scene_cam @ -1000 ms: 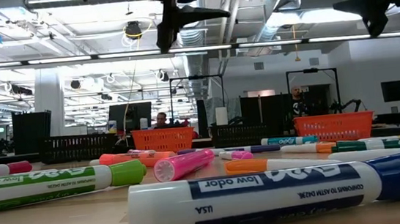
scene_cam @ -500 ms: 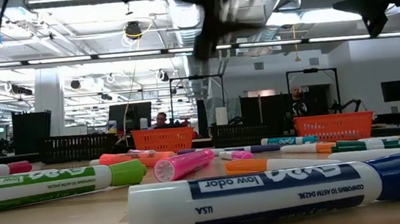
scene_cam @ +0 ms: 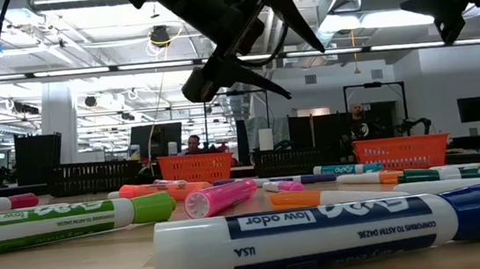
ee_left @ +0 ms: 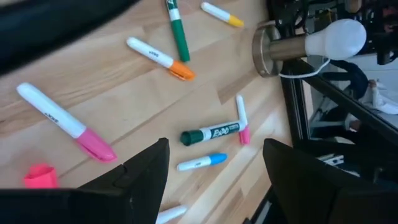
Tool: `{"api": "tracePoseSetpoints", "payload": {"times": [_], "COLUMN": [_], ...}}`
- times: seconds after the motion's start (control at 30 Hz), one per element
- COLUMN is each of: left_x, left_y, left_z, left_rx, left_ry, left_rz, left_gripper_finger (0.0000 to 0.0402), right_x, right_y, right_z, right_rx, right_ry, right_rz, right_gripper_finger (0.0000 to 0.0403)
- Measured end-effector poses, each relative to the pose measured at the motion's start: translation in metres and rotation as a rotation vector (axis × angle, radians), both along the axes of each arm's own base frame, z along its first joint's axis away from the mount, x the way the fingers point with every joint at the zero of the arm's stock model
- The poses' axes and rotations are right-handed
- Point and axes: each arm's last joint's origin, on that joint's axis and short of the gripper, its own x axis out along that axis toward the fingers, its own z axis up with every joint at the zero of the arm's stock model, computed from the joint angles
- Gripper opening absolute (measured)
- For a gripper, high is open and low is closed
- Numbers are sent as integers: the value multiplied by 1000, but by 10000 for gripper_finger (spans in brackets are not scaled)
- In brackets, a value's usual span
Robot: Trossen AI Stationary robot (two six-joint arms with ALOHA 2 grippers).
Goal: Pick & Place Markers
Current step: Put the pink marker into the right orange bin
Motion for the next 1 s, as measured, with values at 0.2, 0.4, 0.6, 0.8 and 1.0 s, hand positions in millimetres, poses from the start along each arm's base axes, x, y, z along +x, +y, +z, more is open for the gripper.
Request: {"api": "tracePoseSetpoints", "payload": {"times": [0.2, 0.4, 0.6, 0.8, 1.0], "left_x": [3, 4, 2, -1, 3], "left_y": [1, 7, 3, -5, -5], "left_z": [13, 17, 16, 22, 24], "left_rx": [-17, -32, 14, 46, 47], "left_ry": [-103, -137, -118, -43, -11], "left_rz": [75, 143, 186, 192, 207], "left_gripper_finger": [259, 259, 259, 259, 259], "right_x": [0, 0, 0, 0, 0], "right_y": [0, 0, 0, 0, 0], "right_z": [0, 0, 0, 0, 0], "right_rx": [0, -1, -1, -2, -2], "right_ry": [0, 0, 1, 1, 1], "right_rz": [7, 8, 8, 7, 8], "right_gripper_finger": [175, 174, 174, 175, 174]}}
